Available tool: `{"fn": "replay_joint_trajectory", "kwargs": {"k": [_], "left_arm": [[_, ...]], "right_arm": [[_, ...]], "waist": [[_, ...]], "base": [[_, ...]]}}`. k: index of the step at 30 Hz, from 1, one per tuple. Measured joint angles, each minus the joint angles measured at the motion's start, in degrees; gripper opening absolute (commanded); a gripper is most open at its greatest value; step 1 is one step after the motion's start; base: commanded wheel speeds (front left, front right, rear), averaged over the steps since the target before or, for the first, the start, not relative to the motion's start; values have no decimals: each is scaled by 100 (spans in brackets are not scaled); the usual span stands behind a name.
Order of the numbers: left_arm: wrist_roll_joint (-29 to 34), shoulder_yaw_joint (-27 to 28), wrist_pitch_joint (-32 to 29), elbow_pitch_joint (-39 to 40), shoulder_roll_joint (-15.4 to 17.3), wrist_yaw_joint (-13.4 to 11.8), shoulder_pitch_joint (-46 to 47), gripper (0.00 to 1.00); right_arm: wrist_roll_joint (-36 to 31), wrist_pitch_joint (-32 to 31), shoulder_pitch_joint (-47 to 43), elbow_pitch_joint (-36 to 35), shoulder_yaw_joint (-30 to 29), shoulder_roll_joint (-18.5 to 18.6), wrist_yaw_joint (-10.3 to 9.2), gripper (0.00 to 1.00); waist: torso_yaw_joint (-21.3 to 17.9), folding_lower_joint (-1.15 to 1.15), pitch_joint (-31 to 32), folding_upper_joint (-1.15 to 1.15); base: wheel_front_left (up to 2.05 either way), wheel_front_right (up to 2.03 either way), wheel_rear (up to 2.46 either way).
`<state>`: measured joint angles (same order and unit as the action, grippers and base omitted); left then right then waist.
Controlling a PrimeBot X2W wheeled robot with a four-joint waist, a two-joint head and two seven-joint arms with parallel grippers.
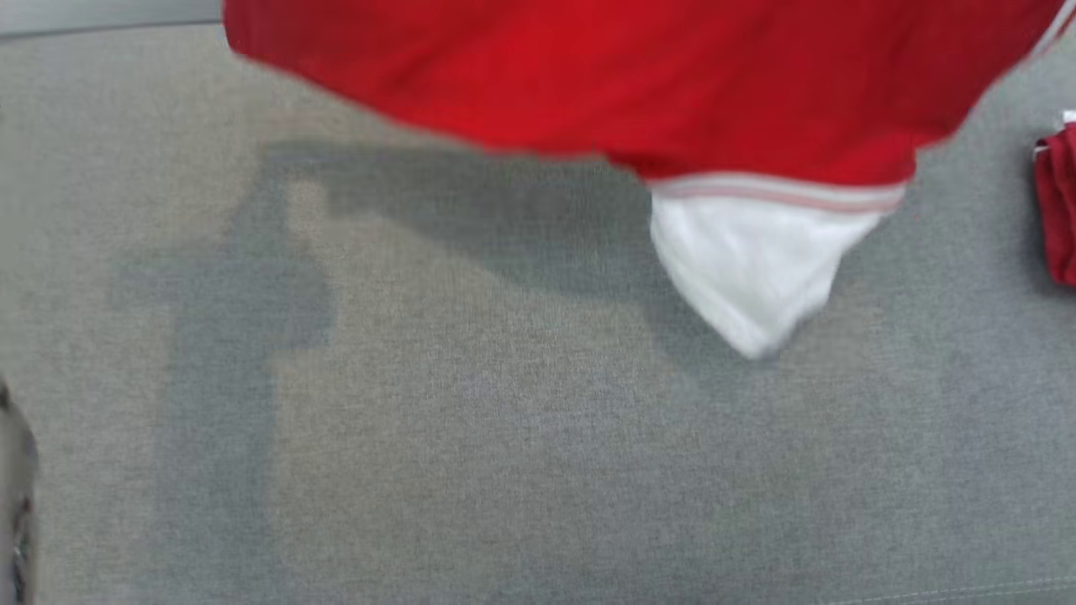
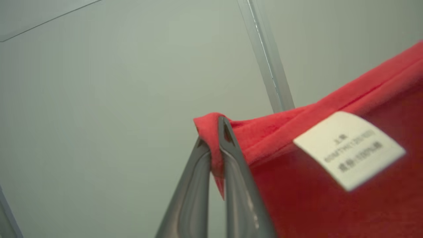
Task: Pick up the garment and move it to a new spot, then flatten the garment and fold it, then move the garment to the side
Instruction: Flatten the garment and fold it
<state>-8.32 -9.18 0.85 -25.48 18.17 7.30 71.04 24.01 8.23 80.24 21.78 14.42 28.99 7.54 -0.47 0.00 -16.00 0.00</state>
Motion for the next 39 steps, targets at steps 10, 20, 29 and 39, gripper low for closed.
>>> {"fn": "replay_joint_trajectory", "kwargs": {"k": [10,20,29,39], "left_arm": [[333,-158,1327,-1466,24,-51,1758,0],[-18,368,1433,-1274,-203,-305,-744,0],[-267,1050,1433,-1105,-1038,-392,-3839,0],[-140,1400,1444,-788,-1507,-348,-6219,0]], "right_arm": [[-680,643,1360,1131,-26,7,2,0],[-71,681,-1814,-893,-432,309,9,0],[345,680,-5646,-1127,-547,-327,7,0],[467,681,-7598,-534,-80,-633,4,0]], "waist": [[-156,1,-1455,0],[-309,1,-1790,0],[-352,0,-1061,0],[-423,0,205,0]], "base": [[0,0,0],[0,0,0],[0,0,0],[0,0,0]]}}
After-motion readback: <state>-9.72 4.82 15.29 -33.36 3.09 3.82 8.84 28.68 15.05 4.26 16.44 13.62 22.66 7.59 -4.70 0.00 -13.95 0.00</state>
